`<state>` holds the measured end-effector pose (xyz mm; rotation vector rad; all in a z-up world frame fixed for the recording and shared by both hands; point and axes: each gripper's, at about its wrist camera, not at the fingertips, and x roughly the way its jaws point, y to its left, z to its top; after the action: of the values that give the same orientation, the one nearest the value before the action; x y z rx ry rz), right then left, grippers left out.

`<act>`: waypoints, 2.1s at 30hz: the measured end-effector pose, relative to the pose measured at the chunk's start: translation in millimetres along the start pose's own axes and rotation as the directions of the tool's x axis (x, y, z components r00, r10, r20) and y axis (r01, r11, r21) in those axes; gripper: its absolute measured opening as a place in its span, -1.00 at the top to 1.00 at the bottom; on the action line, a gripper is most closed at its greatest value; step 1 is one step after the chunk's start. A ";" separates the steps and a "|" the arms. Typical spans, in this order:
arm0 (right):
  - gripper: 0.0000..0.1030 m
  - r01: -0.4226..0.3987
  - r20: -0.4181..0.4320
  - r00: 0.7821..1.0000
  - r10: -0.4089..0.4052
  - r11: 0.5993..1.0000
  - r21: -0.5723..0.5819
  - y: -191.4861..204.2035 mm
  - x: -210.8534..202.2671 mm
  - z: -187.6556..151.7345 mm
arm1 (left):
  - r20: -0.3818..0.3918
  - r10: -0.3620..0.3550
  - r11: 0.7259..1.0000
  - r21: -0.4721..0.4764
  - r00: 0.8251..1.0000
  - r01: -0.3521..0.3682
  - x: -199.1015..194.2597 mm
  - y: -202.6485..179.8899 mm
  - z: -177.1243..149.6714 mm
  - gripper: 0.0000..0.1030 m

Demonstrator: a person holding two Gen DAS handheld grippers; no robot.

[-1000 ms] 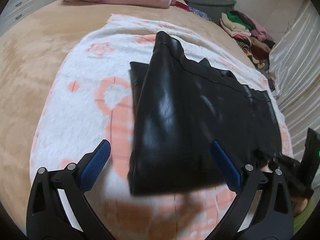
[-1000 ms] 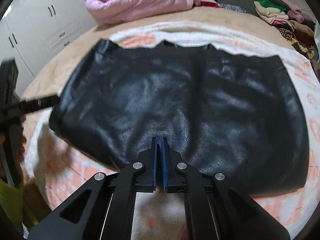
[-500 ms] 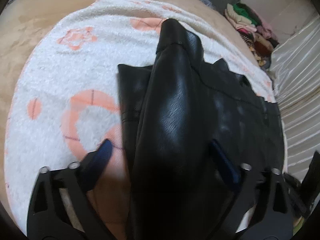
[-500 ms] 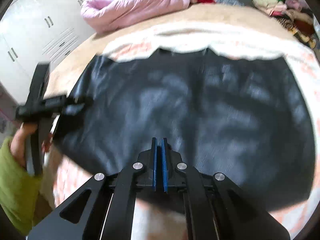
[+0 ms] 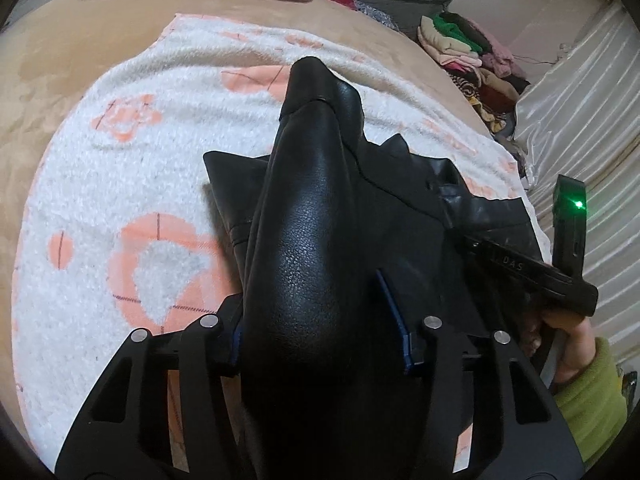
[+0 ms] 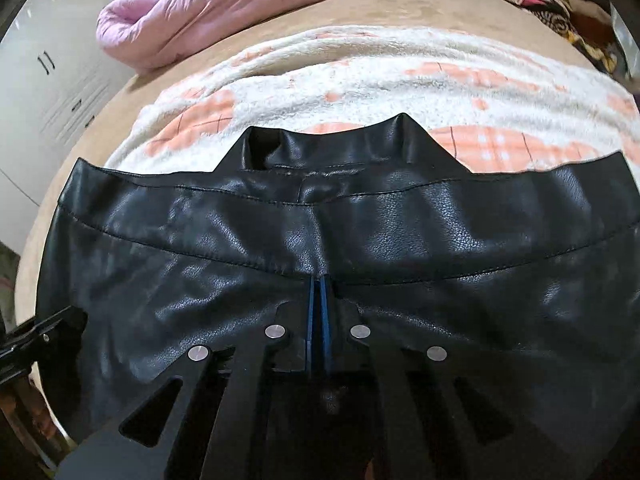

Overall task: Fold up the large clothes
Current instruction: 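Hold the jacket fold with the left gripper while the right gripper releases and moves toward it, then grasp the jacket bundle end with both grippers and lift it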

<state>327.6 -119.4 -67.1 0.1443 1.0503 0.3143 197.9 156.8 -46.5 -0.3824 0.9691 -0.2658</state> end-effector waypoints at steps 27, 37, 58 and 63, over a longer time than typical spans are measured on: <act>-0.80 -0.046 0.201 0.962 0.185 0.834 -0.550 123.8 -112.4 -155.8 | -0.032 0.001 0.999 0.037 0.999 0.000 -8.4 -11.3 17.5 0.33; -0.85 0.191 0.312 0.948 0.057 0.682 -0.706 196.4 -62.6 -167.2 | -0.039 -0.018 0.999 0.041 0.999 0.019 -6.2 -5.8 20.1 0.33; 0.51 0.311 0.549 0.830 0.101 0.734 -0.604 171.1 -147.2 -177.1 | 0.051 -0.038 0.987 0.159 0.998 0.030 -44.7 -84.0 31.7 0.44; 0.59 0.323 0.590 0.803 0.083 0.772 -0.548 152.1 -168.4 -173.2 | 0.069 -0.063 0.978 0.205 0.996 0.048 -50.4 -120.0 33.9 0.41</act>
<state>71.7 -35.4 27.4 -0.4254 0.2819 0.4478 193.1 74.7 59.9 -0.2308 0.8495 -0.3951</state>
